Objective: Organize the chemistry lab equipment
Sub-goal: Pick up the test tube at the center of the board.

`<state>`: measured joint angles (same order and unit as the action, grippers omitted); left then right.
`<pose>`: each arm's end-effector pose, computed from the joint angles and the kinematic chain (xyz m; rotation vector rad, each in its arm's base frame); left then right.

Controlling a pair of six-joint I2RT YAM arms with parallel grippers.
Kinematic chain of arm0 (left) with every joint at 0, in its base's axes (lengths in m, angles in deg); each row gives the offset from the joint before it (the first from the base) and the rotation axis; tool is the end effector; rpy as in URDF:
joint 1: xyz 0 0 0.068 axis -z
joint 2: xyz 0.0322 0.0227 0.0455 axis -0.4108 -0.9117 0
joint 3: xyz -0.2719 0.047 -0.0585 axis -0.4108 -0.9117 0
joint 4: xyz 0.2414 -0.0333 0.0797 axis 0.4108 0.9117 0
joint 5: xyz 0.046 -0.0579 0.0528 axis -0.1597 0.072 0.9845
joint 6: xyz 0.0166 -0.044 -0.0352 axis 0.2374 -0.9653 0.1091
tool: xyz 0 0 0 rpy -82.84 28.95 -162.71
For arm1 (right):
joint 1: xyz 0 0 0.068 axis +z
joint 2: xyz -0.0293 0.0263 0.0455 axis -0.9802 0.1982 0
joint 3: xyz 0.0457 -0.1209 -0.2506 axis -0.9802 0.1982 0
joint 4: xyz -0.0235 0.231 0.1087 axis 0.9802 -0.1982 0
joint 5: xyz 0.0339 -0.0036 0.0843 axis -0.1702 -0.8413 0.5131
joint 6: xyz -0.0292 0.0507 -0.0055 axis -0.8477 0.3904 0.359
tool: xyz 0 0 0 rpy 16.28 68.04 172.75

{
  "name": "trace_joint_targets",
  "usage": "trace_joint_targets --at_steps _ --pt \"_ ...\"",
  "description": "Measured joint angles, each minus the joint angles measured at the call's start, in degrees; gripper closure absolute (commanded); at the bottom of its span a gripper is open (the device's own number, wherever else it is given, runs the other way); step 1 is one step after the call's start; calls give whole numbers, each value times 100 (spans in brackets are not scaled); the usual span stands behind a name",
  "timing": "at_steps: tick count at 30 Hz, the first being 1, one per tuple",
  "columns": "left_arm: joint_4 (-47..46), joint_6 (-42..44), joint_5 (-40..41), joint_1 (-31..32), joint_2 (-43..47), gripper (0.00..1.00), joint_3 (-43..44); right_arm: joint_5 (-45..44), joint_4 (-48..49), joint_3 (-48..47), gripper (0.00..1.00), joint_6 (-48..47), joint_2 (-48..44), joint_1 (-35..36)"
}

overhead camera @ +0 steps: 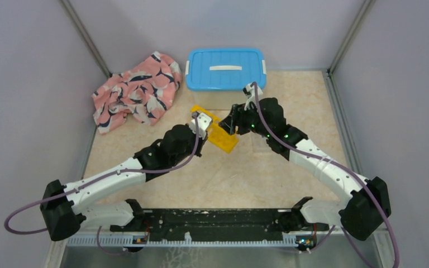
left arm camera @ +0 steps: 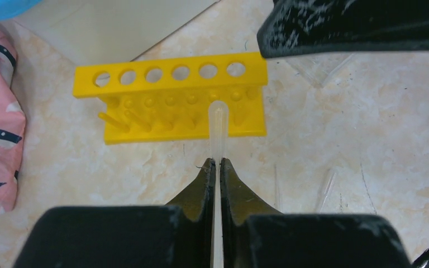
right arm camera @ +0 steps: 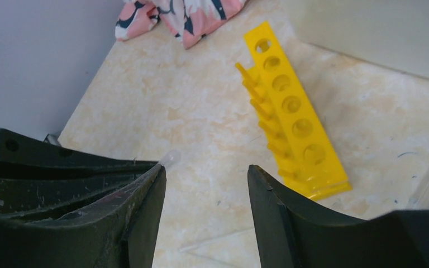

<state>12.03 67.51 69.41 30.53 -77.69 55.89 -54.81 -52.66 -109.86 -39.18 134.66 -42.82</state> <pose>0.1591 -0.2027 0.3032 0.7052 1.8488 -0.3298 0.2191 0.1673 0.3367 -0.3342 1.9553 0.8682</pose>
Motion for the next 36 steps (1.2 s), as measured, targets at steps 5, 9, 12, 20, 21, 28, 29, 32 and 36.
trace_joint_targets --at_steps 5,9,12,20,21,28,29,32,36 --pt "-195 245 -59 37 20 93 2 422 125 197 48 297 0 0" --pt "-291 378 -107 81 -9 93 4 684 323 227 49 485 9 0" --pt "-334 481 -136 103 -79 93 35 822 466 227 49 575 11 2" --pt "-511 726 -190 179 -129 94 44 1025 608 229 49 688 142 2" --pt "-553 754 -192 190 -120 94 44 1036 616 238 49 702 155 2" --pt "-732 1021 -315 234 55 96 44 1152 649 337 53 723 199 2" --pt "-743 1058 -352 238 66 96 44 1176 643 341 54 726 210 2" --pt "-750 1163 -428 240 70 97 44 1228 654 343 56 737 223 2" --pt "-719 1276 -492 240 68 98 44 1298 658 343 58 741 227 2"
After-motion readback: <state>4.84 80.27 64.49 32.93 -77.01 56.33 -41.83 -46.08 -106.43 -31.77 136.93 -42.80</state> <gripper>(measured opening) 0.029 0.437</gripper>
